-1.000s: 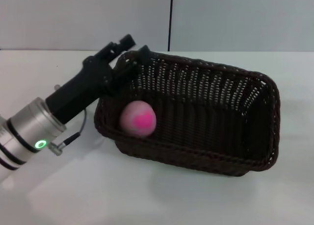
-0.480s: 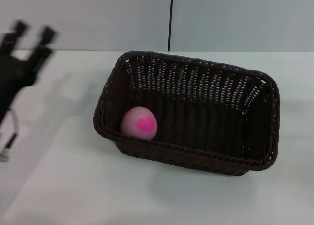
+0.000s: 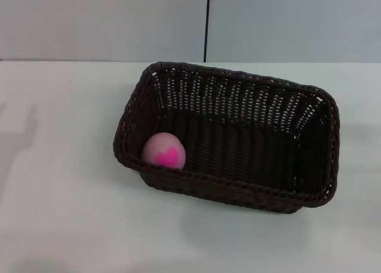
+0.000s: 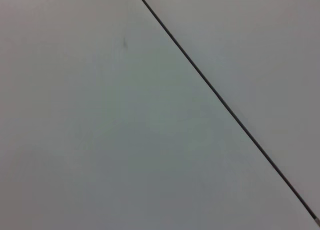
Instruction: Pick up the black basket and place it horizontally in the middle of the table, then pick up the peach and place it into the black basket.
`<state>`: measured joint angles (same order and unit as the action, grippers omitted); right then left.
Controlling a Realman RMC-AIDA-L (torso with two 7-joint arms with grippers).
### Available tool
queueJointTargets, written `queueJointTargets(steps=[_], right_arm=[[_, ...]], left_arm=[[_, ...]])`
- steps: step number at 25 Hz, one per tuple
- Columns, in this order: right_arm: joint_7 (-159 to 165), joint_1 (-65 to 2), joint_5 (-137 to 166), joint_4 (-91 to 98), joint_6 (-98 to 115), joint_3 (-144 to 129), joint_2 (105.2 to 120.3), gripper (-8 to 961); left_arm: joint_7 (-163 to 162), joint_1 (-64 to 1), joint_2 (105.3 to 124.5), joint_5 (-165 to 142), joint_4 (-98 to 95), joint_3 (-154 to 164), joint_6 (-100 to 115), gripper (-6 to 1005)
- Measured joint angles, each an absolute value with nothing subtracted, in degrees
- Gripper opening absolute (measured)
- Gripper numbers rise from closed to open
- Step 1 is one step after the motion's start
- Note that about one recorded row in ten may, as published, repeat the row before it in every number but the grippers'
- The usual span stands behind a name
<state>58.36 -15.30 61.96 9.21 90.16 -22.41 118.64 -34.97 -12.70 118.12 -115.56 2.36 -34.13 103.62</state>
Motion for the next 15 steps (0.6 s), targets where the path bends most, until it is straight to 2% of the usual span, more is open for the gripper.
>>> queueJointTargets(steps=[6, 11, 15], right_arm=[[58.36, -14.68, 61.96, 9.23, 90.17, -22.32, 118.65, 625], [58.36, -14.65, 61.95, 9.17, 90.17, -22.32, 118.58, 625], [58.36, -14.66, 61.96, 9.12, 90.15, -22.32, 118.56, 625]], left_arm=[[-35.63, -11.20, 118.16, -115.58, 2.93, -38.24, 103.73, 653], [-37.00, -10.85, 118.43, -115.57, 3.48, -41.39, 103.41, 402], [-37.11, -10.80, 118.36, -115.60, 3.57, -41.36, 103.36, 452]])
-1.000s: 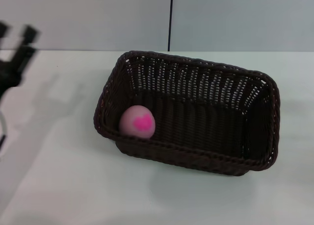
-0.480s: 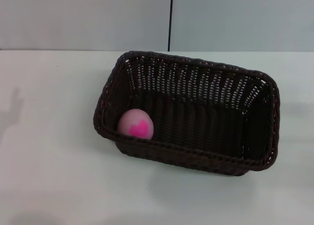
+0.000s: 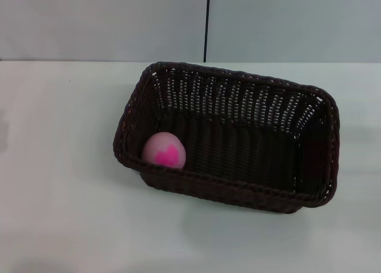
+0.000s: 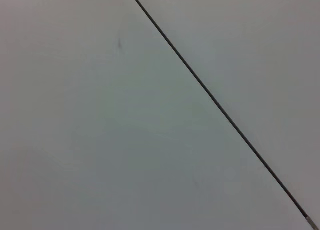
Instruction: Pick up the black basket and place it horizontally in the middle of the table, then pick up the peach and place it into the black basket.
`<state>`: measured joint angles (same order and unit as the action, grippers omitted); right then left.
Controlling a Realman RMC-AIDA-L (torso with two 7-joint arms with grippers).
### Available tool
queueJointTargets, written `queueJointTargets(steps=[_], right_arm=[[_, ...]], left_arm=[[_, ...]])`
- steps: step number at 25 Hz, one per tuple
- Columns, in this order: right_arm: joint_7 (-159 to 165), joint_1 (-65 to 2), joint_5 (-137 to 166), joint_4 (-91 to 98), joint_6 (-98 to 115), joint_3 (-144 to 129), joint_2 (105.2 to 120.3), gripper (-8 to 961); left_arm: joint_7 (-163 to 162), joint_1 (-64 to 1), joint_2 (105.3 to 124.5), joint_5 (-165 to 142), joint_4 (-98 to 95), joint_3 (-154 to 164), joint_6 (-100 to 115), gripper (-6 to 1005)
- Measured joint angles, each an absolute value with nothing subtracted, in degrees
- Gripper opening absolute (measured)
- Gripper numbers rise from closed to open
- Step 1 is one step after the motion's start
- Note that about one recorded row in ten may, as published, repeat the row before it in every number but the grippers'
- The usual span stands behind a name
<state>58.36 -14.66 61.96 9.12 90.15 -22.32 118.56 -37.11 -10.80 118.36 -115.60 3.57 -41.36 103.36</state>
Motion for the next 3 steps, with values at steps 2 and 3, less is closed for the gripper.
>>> queueJointTargets(steps=[2, 3], right_arm=[[58.36, -14.67, 61.96, 9.06, 90.15, -22.32, 118.56, 625], [58.36, -14.68, 61.96, 9.00, 90.13, -22.32, 118.56, 625]], left_arm=[[-37.17, -10.80, 118.37, -115.59, 3.58, -41.45, 103.35, 477], [-37.19, -10.81, 118.37, -115.61, 3.58, -41.48, 103.34, 490]])
